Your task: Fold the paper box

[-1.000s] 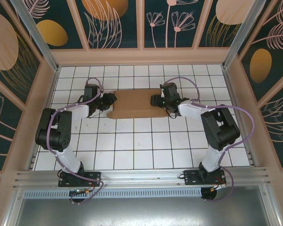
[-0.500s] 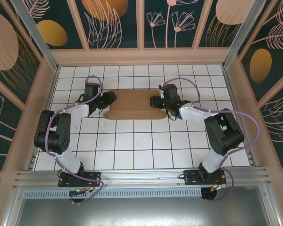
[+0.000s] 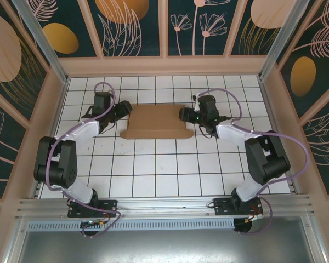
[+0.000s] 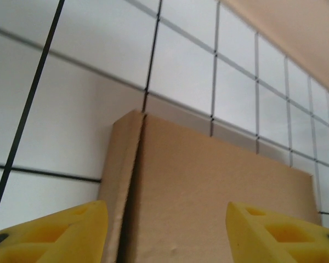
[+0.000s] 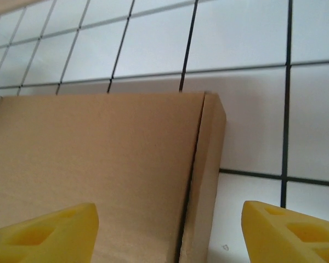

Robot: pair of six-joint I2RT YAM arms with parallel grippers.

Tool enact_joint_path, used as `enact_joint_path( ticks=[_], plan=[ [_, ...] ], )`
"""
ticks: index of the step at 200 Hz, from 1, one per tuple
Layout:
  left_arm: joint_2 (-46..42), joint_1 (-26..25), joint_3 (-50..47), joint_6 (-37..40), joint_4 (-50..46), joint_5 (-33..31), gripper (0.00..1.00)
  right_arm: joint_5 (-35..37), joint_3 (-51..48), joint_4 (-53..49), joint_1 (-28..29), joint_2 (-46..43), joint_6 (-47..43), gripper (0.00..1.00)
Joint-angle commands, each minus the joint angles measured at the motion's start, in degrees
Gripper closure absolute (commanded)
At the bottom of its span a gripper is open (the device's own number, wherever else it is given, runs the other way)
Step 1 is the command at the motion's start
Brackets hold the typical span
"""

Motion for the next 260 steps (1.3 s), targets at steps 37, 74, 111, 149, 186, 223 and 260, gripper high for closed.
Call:
enact_joint_path(
  ticks=[37,74,111,149,186,223,260],
  plan=[
    [8.71,0.3,-4.03,-3.74,1.78,5.22,0.47,-2.62,-1.32,0.32,0.01,7.72,2.02,0.35],
    [10.04,0.29,-5.82,-5.23,2.72,5.53,0.56,-0.04,-1.46,-1.45,-0.01,9.28,1.71,0.39],
    [12.15,0.32,-6.71,-5.59,3.85,5.1,0.68,-0.09,-1.08,-2.34,0.0,11.04,1.58,0.42],
    [16.2,1.14,-4.29,-1.97,3.55,7.02,0.73,-6.26,-0.63,-0.34,-1.24,7.7,1.95,0.34],
    [15.83,2.5,-2.67,1.66,3.84,9.34,0.77,-18.24,-4.15,10.31,-8.33,3.17,8.28,0.21],
    [17.17,3.66,-3.07,2.42,6.05,14.57,0.81,-25.87,-8.64,21.89,-13.3,5.75,16.32,0.26],
    [17.62,4.32,-3.43,3.39,7.57,16.98,0.87,-27.42,-5.95,17.79,-13.18,10.22,14.32,0.27]
  ],
)
